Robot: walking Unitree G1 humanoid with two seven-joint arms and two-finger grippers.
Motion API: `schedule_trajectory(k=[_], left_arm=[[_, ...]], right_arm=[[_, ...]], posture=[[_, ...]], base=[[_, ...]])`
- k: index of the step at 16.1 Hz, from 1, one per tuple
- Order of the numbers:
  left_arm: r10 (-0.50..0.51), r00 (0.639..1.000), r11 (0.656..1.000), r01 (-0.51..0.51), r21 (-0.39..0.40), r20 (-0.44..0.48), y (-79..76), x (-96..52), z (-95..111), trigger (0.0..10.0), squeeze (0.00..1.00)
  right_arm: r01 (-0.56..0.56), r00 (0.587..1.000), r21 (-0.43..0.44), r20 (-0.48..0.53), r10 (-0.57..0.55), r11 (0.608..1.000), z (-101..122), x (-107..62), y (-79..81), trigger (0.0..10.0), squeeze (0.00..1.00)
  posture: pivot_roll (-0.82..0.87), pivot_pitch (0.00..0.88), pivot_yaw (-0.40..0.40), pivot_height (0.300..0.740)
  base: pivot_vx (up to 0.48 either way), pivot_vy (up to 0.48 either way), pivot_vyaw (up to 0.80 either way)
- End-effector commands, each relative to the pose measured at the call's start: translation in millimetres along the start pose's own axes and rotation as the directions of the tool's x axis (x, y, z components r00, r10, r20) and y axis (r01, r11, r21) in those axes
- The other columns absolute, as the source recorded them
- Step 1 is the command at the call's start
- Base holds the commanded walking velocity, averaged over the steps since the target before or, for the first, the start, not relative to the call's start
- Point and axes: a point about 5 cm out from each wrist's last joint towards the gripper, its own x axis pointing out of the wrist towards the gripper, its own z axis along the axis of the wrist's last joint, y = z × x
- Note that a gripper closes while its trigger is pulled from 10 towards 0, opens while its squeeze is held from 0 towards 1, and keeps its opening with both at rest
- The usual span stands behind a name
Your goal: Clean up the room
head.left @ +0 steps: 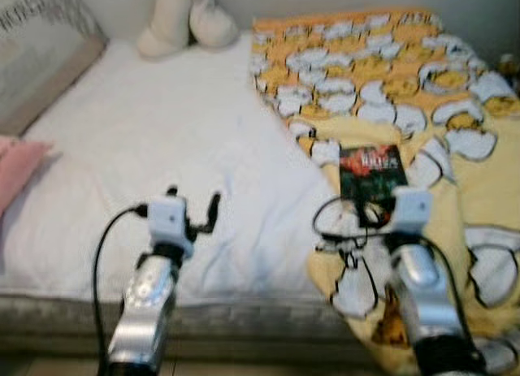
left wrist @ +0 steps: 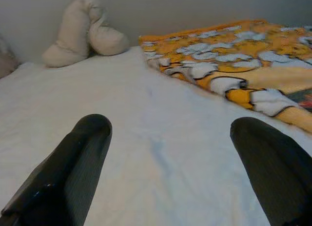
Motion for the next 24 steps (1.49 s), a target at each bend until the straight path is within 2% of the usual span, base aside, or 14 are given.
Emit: schedule_trajectory(k=[1,5,8,9,10,12,13,15,16,18,21,24], left_arm=[[-0.008,1.000,1.000,0.008,0.018,-0.007,1.4,-2.6,-0.5,10.0,0.00],[-0.003,1.000,1.000,0.003,-0.009,-0.007,3.7,-2.3,-0.5,10.0,0.00],[-0.016,1.000,1.000,0.016,-0.006,-0.011,2.5,-2.9,-0.9,10.0,0.00],[-0.019,1.000,1.000,0.019,-0.007,-0.010,2.3,-3.3,-0.9,10.0,0.00],[-0.012,1.000,0.999,0.012,-0.029,0.000,3.2,-4.3,-0.3,10.0,0.00],[-0.003,1.000,0.999,0.003,-0.035,-0.002,5.7,-6.8,-0.4,10.0,0.00],[0.000,1.000,1.000,0.000,-0.030,-0.009,8.8,-10.5,-0.9,10.0,0.00],[-0.014,1.000,0.999,0.013,-0.042,-0.019,12.8,-17.6,0.1,10.0,0.00],[-0.069,0.997,0.996,0.068,-0.058,-0.021,10.6,-18.5,2.2,10.0,0.00],[-0.265,0.963,0.962,0.262,-0.072,-0.039,9.1,-23.7,13.5,10.0,0.00],[-0.304,0.950,0.953,0.302,-0.036,-0.070,17.9,-30.4,18.3,10.0,0.00],[-0.329,0.940,0.944,0.324,-0.061,-0.095,15.3,-33.5,19.0,10.0,0.00]], right_arm=[[0.019,1.000,0.013,0.011,-0.019,1.000,5.0,3.8,-1.7,10.0,0.00],[0.018,1.000,0.004,0.024,-0.018,1.000,9.6,9.1,-3.5,10.0,0.00],[0.084,0.996,0.071,0.000,-0.085,0.994,11.9,17.1,-11.1,10.0,0.00],[0.106,0.994,0.074,-0.004,-0.106,0.992,12.9,18.8,-14.0,10.0,0.00],[0.173,0.985,0.060,-0.024,-0.172,0.983,13.4,21.6,-23.2,10.0,0.00],[0.182,0.981,0.074,-0.083,-0.176,0.981,6.2,22.8,-27.3,10.0,0.00],[0.191,0.972,0.155,-0.171,-0.164,0.969,-4.2,25.7,-27.4,10.0,0.00],[0.268,0.946,0.271,-0.258,-0.198,0.925,-14.6,28.2,-27.1,10.0,0.00],[0.283,0.939,0.287,-0.275,-0.205,0.915,-17.5,27.8,-26.1,10.0,0.00],[0.280,0.934,0.299,-0.303,-0.187,0.912,-26.5,24.4,-14.8,10.0,0.00],[0.260,0.938,0.312,-0.308,-0.161,0.914,-25.8,25.1,0.2,10.0,0.00],[0.301,0.911,0.297,-0.370,-0.182,0.906,-38.5,17.0,7.4,10.0,0.00]], posture=[[-0.13,0.000,0.137,0.740],[-0.13,0.000,0.141,0.740],[-0.13,0.000,0.142,0.740],[-0.13,0.000,0.142,0.740],[-0.12,0.000,0.141,0.740],[-0.11,0.000,0.141,0.740],[-0.10,0.000,0.143,0.740],[-0.07,0.000,0.154,0.740],[-0.05,0.000,0.159,0.740],[-0.01,0.000,0.181,0.740],[0.01,0.000,0.200,0.740],[0.02,0.000,0.207,0.740]], base=[[0.000,-0.442,0.00],[0.331,-0.344,0.00],[0.342,-0.333,0.00],[0.341,-0.334,0.00],[0.360,-0.315,0.00],[0.000,0.000,0.00],[0.000,0.000,0.00],[0.000,0.000,0.00],[0.000,0.000,0.00],[0.000,0.000,0.00],[0.000,0.000,0.00],[0.000,0.000,0.00]])
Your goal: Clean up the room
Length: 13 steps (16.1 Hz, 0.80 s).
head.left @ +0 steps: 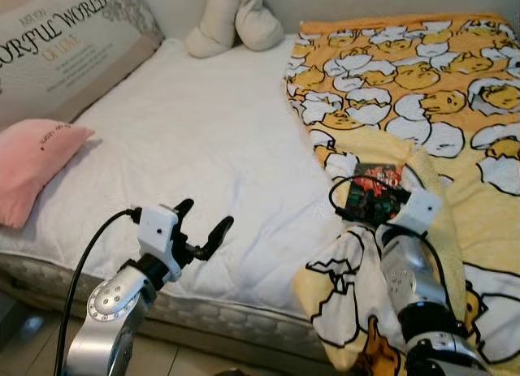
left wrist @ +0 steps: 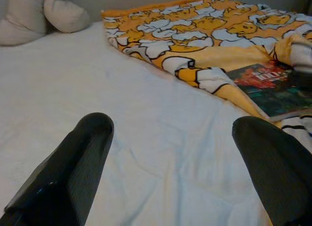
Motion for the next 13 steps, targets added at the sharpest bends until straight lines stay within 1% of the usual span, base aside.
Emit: schedule_trajectory(k=[1,2,3,5,6,7,9,11,12,13], left_arm=[[-0.023,1.000,1.000,0.023,0.010,-0.004,-0.4,-0.1,4.5,10.0,0.00],[-0.027,1.000,1.000,0.027,0.010,-0.007,-1.2,0.1,4.4,10.0,0.00],[-0.028,1.000,1.000,0.029,0.008,-0.010,-1.2,-0.1,5.0,10.0,0.00],[-0.024,1.000,1.000,0.024,0.006,-0.016,-0.2,-0.7,5.0,10.0,0.00],[-0.022,1.000,1.000,0.022,0.004,-0.018,-0.3,-0.9,4.6,10.0,0.00],[-0.023,0.999,1.000,0.023,-0.002,-0.023,-1.5,-1.0,4.1,10.0,0.00],[-0.026,0.999,1.000,0.026,-0.003,-0.026,-2.0,-1.4,4.4,10.0,0.00],[-0.025,0.999,1.000,0.025,0.000,-0.031,-0.6,-2.6,4.1,10.0,0.00],[-0.026,0.999,1.000,0.026,0.001,-0.034,0.0,-2.5,3.9,10.0,0.00],[-0.028,0.999,1.000,0.028,0.002,-0.035,0.1,-1.8,4.0,10.0,0.00]], right_arm=[[0.000,1.000,0.001,-0.029,0.000,1.000,-7.3,-2.1,2.7,10.0,0.00],[0.005,1.000,-0.012,-0.024,-0.005,1.000,-7.6,-2.9,1.6,10.0,0.00],[0.016,1.000,-0.061,0.004,-0.015,0.998,-4.1,-4.5,0.1,10.0,0.00],[0.004,0.999,-0.121,0.043,0.001,0.993,-0.3,-9.3,4.7,10.0,0.00],[-0.008,0.999,-0.135,0.038,0.013,0.991,-3.8,-12.1,7.4,10.0,0.00],[0.001,1.000,-0.157,0.017,0.001,0.988,-14.2,-17.2,8.6,10.0,0.00],[0.048,0.999,-0.159,0.025,-0.045,0.986,-15.8,-19.2,4.3,10.0,0.00],[0.055,0.994,-0.173,0.105,-0.037,0.983,-4.4,-22.1,4.6,10.0,0.00],[0.060,0.992,-0.177,0.117,-0.040,0.982,-1.7,-21.9,3.7,10.0,0.00],[0.082,0.991,-0.166,0.113,-0.064,0.983,-1.3,-19.5,-0.3,10.0,0.00]], posture=[[0.02,0.000,0.207,0.740],[0.01,0.000,0.210,0.740],[0.01,0.000,0.207,0.740],[0.01,0.000,0.206,0.740],[0.01,0.000,0.206,0.740],[0.01,0.000,0.208,0.740],[0.02,0.000,0.211,0.740],[0.02,0.000,0.213,0.740],[0.01,0.000,0.216,0.740],[0.01,0.000,0.218,0.740]], base=[[0.000,0.000,0.00],[0.000,0.000,0.00],[0.000,0.000,0.00],[0.000,0.000,0.00],[0.000,0.000,0.00],[0.000,0.000,0.00],[0.000,0.000,0.00],[0.000,0.000,0.00],[0.000,0.000,0.00],[0.000,0.000,0.00]])
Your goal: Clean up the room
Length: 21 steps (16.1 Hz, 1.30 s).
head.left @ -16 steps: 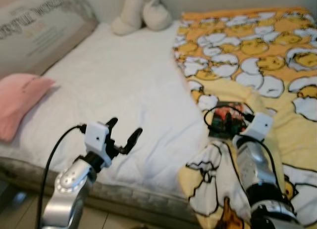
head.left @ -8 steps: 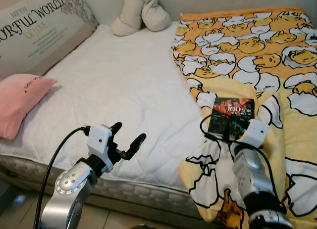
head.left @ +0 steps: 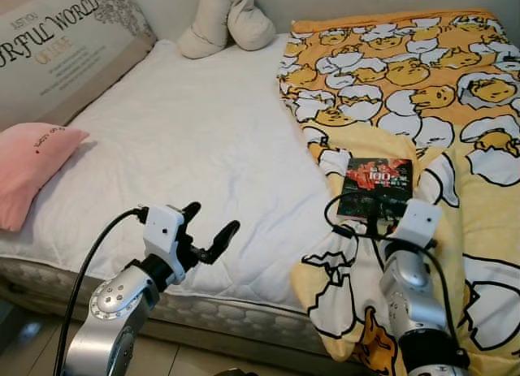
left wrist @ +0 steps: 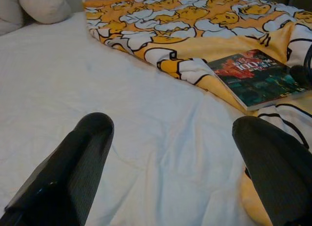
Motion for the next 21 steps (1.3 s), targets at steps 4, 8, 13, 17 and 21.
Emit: schedule_trajectory(k=[4,8,13,17,21], left_arm=[[-0.075,0.997,0.997,0.075,-0.014,0.014,-5.9,0.2,5.8,10.0,0.00],[-0.247,0.969,0.969,0.247,0.016,0.009,-32.4,12.8,8.0,10.0,0.00],[-0.225,0.972,0.972,0.229,-0.058,0.070,-40.6,30.0,9.7,10.0,0.00],[-0.206,0.973,0.969,0.218,-0.116,0.105,-60.1,41.5,1.8,10.0,0.00],[-0.165,0.979,0.975,0.180,-0.128,0.118,-61.4,41.6,-2.3,10.0,0.00]], right_arm=[[0.035,0.999,0.021,0.008,-0.035,0.999,6.2,9.3,-5.1,10.0,0.00],[0.037,0.994,0.100,-0.105,-0.026,0.994,-4.1,21.1,-6.3,10.0,0.00],[-0.083,0.984,0.048,-0.154,0.089,0.995,3.9,35.6,7.2,10.0,0.00],[-0.161,0.969,0.036,-0.186,0.165,0.986,15.8,45.1,14.9,10.0,0.00],[-0.138,0.942,0.103,-0.295,0.163,0.985,9.0,46.3,16.7,10.0,0.00]], posture=[[0.01,0.000,0.220,0.740],[0.02,0.000,0.215,0.740],[-0.06,0.000,0.162,0.740],[-0.10,0.000,0.093,0.740],[-0.08,0.000,0.054,0.740]], base=[[0.000,0.000,0.00],[0.000,0.000,0.00],[0.000,0.000,0.00],[0.000,0.000,0.00],[0.000,0.000,0.00]])
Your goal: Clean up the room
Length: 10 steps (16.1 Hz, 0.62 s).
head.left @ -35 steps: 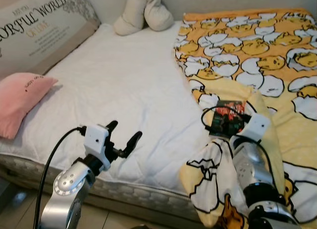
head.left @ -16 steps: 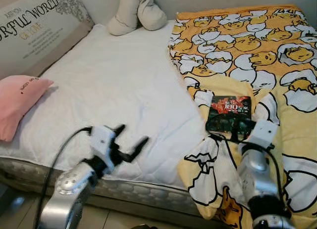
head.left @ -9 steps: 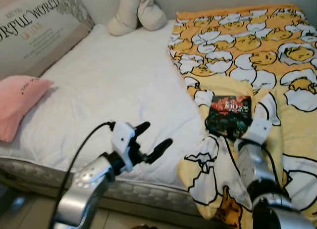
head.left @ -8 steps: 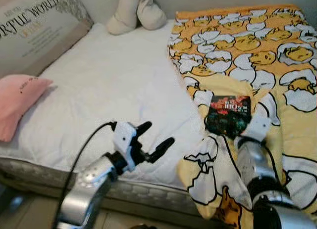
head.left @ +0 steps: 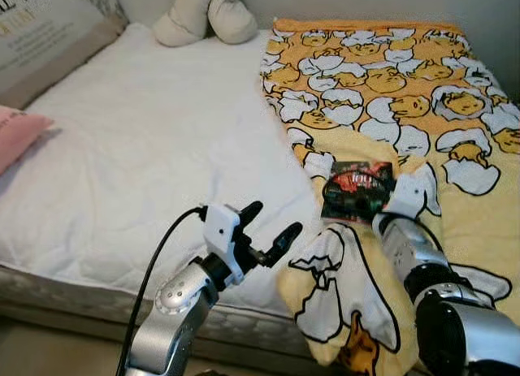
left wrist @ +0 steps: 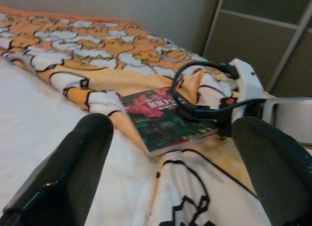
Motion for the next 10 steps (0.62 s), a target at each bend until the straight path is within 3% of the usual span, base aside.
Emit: schedule_trajectory(k=[1,5,9,10], left_arm=[[0.036,0.999,0.999,-0.036,0.016,-0.005,5.7,-4.0,-1.4,10.0,0.00],[0.034,0.999,0.999,-0.034,0.027,-0.002,6.8,-4.3,-0.3,10.0,0.00],[-0.056,0.998,0.998,0.056,0.019,0.002,-5.4,-4.0,0.9,10.0,0.00],[-0.056,0.998,0.998,0.056,0.017,0.001,-6.7,-2.8,-0.6,10.0,0.00]], right_arm=[[-0.010,1.000,0.012,-0.004,0.010,1.000,3.7,1.2,6.4,10.0,0.00],[0.005,0.999,0.038,-0.041,-0.003,0.999,-8.2,0.2,6.7,10.0,0.00],[0.020,0.993,0.168,-0.117,0.000,0.986,-19.4,-0.8,6.4,10.0,0.00],[0.011,0.991,0.219,-0.134,0.018,0.976,-20.5,-0.9,8.0,4.3,0.00]], posture=[[-0.08,0.000,0.053,0.740],[-0.07,0.000,0.065,0.740],[-0.07,0.000,0.066,0.740],[-0.08,0.000,0.065,0.740]], base=[[0.000,0.000,0.00],[0.000,0.000,0.00],[0.000,0.000,0.00],[0.000,0.000,0.00]])
